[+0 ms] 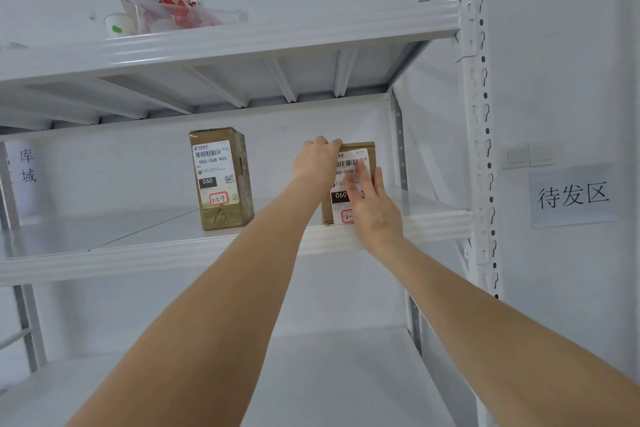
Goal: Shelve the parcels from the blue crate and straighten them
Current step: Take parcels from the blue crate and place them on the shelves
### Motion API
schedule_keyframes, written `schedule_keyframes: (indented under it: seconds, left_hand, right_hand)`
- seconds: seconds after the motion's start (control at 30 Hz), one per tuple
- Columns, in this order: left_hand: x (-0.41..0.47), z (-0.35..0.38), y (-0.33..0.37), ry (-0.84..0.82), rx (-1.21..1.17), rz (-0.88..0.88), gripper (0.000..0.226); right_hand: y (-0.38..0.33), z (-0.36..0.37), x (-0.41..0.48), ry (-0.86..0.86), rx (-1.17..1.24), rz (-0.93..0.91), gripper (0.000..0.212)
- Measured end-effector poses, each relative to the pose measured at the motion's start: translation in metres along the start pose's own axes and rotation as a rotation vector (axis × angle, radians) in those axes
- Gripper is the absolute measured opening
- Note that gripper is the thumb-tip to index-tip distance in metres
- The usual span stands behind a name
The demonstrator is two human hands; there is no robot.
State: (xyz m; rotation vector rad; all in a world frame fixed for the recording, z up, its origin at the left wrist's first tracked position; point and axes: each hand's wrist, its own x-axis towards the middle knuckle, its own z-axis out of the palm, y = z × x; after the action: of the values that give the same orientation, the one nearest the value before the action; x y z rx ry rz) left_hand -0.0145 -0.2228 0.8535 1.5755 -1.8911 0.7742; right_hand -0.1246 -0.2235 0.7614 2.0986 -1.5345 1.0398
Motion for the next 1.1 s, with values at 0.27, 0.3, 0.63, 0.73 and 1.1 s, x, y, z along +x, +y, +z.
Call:
schedule_keyframes:
  seconds: [0.27, 0.3, 0.63, 0.73, 1.1]
  left_hand:
    - [0.007, 0.01, -0.001, -0.046, -0.078, -0.003, 0.056]
    - [0.009, 0.011, -0.002, -0.05, -0.082, -0.001, 0.055]
    - [0.029, 0.03, -0.009, -0.083, -0.086, 0.007, 0.048]
    - [0.033, 0.037, -0.011, -0.087, -0.082, 0.014, 0.05]
    - [0.041, 0.04, -0.015, -0.147, -0.085, 0.013, 0.066]
  right_hand:
    - [-0.002, 0.006, 0.008, -0.024, -0.054, 0.019, 0.072]
    - [-0.002, 0.007, 0.009, -0.032, -0.052, 0.025, 0.072]
    - [0.002, 0.019, 0.028, -0.077, -0.033, 0.061, 0.074]
    - [0.004, 0.023, 0.034, -0.084, -0.039, 0.06, 0.075]
    - [0.004, 0.025, 0.041, -0.113, -0.065, 0.075, 0.07]
